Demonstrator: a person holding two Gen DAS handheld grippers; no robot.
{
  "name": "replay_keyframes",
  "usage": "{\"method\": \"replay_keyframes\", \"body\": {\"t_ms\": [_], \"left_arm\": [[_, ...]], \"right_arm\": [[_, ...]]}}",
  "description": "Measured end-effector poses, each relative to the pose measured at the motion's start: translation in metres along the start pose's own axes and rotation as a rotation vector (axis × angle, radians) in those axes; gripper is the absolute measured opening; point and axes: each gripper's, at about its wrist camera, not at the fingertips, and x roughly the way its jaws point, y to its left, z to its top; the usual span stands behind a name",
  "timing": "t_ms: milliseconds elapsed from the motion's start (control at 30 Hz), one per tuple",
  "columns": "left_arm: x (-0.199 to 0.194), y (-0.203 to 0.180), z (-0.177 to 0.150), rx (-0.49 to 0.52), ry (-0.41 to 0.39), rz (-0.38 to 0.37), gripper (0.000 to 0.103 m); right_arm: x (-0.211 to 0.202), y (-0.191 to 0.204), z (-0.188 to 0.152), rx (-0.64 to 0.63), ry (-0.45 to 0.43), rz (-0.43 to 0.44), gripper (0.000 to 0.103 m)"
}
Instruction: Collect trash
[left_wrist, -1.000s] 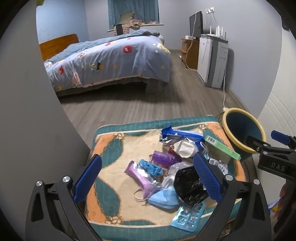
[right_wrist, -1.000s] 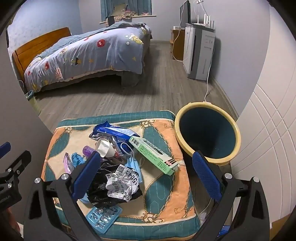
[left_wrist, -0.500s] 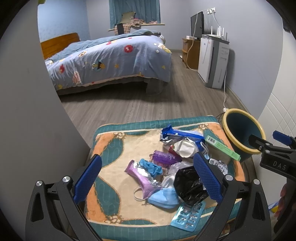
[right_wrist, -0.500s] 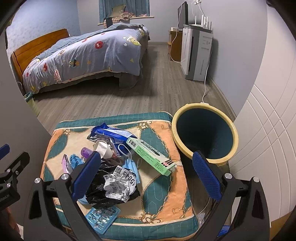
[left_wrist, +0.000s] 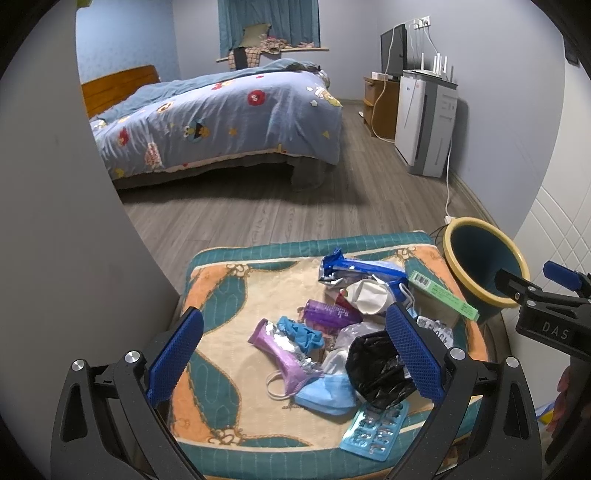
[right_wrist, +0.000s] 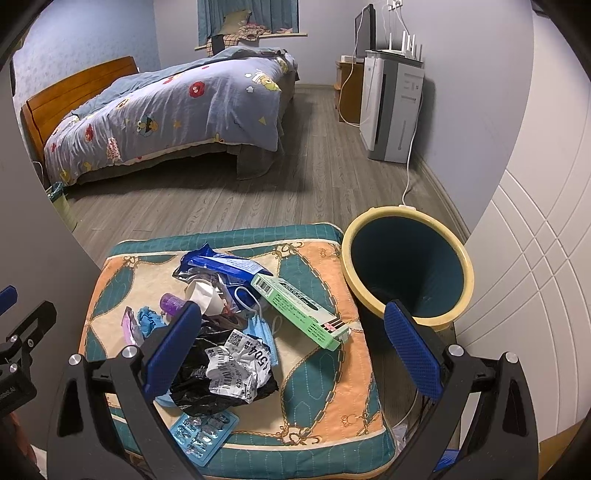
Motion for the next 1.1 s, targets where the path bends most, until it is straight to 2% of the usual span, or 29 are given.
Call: {"method": "replay_keyframes", "body": {"t_ms": [1100], "left_arm": [[-0.0017,-0.0008,0.0007,0.012,-0.007,-0.007,0.098]], "right_arm": [[-0.0024,0.0001,-0.0003,-0.004,-0.008,-0.01,0.097]]}}
